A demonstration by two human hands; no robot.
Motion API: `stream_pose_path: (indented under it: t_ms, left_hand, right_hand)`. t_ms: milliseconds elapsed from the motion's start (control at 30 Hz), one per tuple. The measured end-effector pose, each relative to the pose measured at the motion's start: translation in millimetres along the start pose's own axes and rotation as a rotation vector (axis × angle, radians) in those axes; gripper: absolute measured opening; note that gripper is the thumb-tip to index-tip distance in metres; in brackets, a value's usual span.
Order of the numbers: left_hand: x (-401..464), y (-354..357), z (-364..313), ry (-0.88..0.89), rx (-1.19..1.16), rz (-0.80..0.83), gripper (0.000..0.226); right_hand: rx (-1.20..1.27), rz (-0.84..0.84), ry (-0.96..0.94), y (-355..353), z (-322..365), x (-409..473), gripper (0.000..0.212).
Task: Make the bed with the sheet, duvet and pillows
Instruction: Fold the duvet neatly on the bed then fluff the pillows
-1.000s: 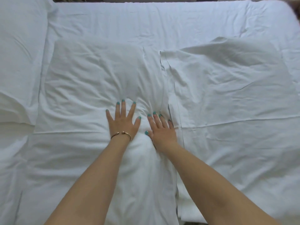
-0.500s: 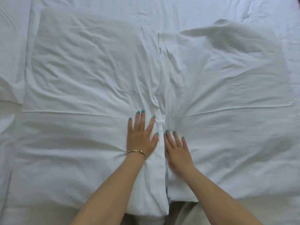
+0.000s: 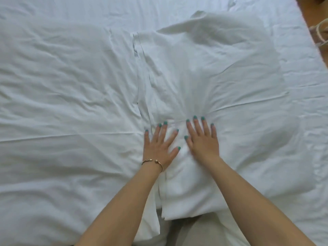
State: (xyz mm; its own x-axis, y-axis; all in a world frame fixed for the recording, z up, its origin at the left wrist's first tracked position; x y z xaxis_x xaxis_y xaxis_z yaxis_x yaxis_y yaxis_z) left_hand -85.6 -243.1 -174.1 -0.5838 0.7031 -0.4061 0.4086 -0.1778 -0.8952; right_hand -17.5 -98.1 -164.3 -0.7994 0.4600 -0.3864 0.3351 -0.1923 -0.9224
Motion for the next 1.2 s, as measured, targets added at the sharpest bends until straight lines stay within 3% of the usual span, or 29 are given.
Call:
stream_pose_path:
  t_ms: [67,167,267,333,400,467,533,600,733,900,1067,1200]
  left_hand:
    - [7,25,7,-0.019,0.128,0.18,0.066]
    - [9,28,-1,-0.133,0.057,0.227,0.067]
    - [12,-11,-37,-0.289,-0.048,-0.036,0.06]
    - [25,-42,-76,-0.244,-0.142,-0.181,0.056]
    - [52,-60,-129,-0.07,-0.302,-0.111,0.06]
    - [78,-62,-176,0.008,-0.381,0.087,0.065]
    - [100,-51,-197,-0.063,-0.305,0.234,0.081]
    - [115,-38,-204,-0.165,-0.308,0.265,0.089]
    - [125,-26,-207,-0.24,-0.292,0.155,0.089]
    - [128,-20,-209,-0.246,-0.26,0.123,0.087]
    - [135,-16,-206,-0.255,-0.249,0.139,0.089]
    - [129,-20,-199,-0.249,-0.329,0.133,0.088]
  right_hand:
    - [-0.035,0.142,-0.132,34,0,-30,0.06]
    - [-0.003,0.208,-0.258,32,-6,-54,0.062]
    - [0.095,-0.077,-0.073,-24,-57,-52,0.063]
    - [0.143,-0.187,0.146,-54,-121,-38,0.063]
    - [0.212,-0.048,0.321,-62,-187,-20,0.066]
    - [0.302,0.11,0.413,-56,-236,-4,0.071]
    - [0.42,0.161,0.45,-48,-271,6,0.077]
    - [0.482,0.17,0.469,-46,-293,15,0.087]
    - [0.642,0.156,0.414,-53,-328,38,0.112]
    - [1.097,0.178,0.251,-51,-364,66,0.116]
    - [1.126,0.185,0.187,-47,-367,80,0.129]
    - [1.111,0.11,0.135,-66,-364,67,0.118]
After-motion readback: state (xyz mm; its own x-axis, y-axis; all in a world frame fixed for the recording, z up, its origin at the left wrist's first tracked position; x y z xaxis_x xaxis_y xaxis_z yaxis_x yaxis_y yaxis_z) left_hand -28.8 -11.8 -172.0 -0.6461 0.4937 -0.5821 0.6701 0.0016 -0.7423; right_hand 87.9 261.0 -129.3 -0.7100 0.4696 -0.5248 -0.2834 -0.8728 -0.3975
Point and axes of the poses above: each hand's wrist, its own x-axis towards the middle knuckle, its own y-axis out of the palm, z = x × y, the point moved 7 cm from there along x, towards the middle knuckle, and after that the axes turned 3 degrees about z, right-handed, at the moved point
